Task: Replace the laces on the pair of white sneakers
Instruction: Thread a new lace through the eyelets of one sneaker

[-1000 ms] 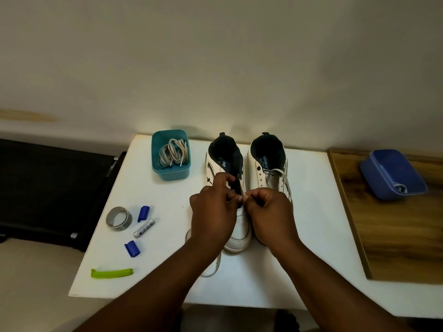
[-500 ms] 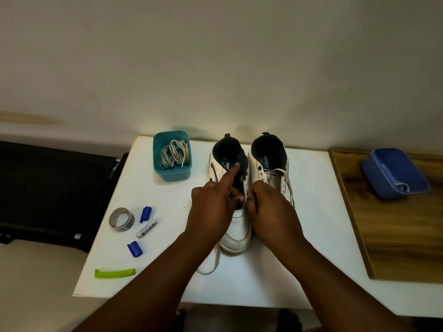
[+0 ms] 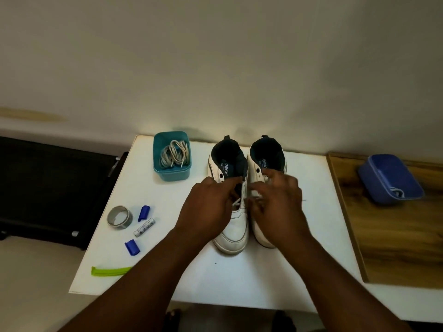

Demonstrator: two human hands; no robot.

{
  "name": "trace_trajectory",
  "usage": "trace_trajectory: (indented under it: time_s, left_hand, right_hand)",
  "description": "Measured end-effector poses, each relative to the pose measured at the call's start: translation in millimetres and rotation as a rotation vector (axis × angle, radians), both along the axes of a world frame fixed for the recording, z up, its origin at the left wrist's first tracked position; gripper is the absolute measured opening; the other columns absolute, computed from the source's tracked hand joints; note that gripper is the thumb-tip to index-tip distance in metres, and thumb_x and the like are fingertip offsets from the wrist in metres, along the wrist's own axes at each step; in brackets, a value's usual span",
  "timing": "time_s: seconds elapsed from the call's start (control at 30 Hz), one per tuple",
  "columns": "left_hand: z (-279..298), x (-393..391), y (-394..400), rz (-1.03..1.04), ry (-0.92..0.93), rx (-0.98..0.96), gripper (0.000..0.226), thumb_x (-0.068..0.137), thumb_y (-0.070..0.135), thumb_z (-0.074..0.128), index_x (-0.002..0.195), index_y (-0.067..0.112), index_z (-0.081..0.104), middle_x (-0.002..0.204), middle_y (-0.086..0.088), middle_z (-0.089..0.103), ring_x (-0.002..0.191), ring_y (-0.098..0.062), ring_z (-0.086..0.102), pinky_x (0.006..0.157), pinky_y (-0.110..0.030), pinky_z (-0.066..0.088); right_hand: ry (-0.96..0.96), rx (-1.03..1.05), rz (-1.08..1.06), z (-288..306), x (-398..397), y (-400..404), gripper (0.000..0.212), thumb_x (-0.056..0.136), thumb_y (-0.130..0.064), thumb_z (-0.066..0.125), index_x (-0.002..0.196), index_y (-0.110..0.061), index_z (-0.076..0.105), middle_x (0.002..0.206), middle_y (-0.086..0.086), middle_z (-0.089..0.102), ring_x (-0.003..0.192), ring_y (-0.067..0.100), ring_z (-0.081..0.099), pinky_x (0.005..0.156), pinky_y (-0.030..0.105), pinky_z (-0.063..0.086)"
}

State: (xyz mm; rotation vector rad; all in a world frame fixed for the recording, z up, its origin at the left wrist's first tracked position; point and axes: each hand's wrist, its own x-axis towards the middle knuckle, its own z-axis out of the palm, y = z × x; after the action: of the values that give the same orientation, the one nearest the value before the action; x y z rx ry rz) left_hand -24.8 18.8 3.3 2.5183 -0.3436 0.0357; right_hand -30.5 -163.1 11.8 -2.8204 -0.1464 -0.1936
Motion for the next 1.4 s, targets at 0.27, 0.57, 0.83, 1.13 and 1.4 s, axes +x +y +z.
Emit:
trace_trajectory:
  time_s: [0.27,0.57,0.83,1.13,1.4]
  left_hand:
    - [-2,-1,8,-0.018,0.012,0.055,0.057,0.090,0.019,0.048,0.143,0.037,0.045,0.104,-0.006,0.070,0.096,-0.029,0.057,0.079,-0.040,0.051]
    - [1,-7,3,-0.034,-0.114,0.096,0.049,0.091,0.044,0.060,0.138,0.034,0.047,0.108,0.004,0.071,0.096,-0.025,0.061,0.079,-0.038,0.051]
    - [2,-3,4,0.124,0.071,-0.303,0.075,0.083,0.026,0.080,0.145,0.036,0.040,0.127,0.017,0.056,0.098,-0.004,0.060,0.081,-0.014,0.043]
    - [16,-12,-4,-0.180,0.131,-0.480,0.052,0.093,0.014,0.047,0.142,0.028,0.055,0.126,0.011,0.062,0.092,-0.001,0.060,0.081,-0.023,0.051]
    - [24,-25,1,-0.284,0.398,-0.419,0.051,0.100,0.064,0.043,0.081,0.028,0.074,0.071,0.004,0.066,0.070,-0.011,0.064,0.074,-0.035,0.053]
  right_hand:
    - [-0.313,0.356,-0.375,23,18,-45,0.008,0.094,-0.030,0.068,0.098,-0.029,0.076,0.128,0.004,0.063,0.120,0.028,0.056,0.097,0.039,0.045]
    - [-0.289,0.631,-0.643,17,19,-47,0.037,0.087,-0.041,0.074,0.122,-0.039,0.065,0.137,0.007,0.051,0.123,0.026,0.053,0.107,0.044,0.046]
    - [0.096,-0.168,0.028,3,-9,10,0.016,0.081,-0.031,0.078,0.095,-0.039,0.079,0.144,0.003,0.051,0.139,0.032,0.028,0.110,0.051,0.025]
    - [-0.195,-0.133,-0.103,63,-6,-13,0.014,0.092,-0.023,0.067,0.106,-0.026,0.067,0.150,0.011,0.043,0.145,0.038,0.029,0.112,0.058,0.024]
    - [-0.489,0.705,-0.270,88,-1,-29,0.031,0.110,-0.040,0.043,0.117,-0.021,0.066,0.102,-0.003,0.057,0.084,0.010,0.056,0.077,0.038,0.050]
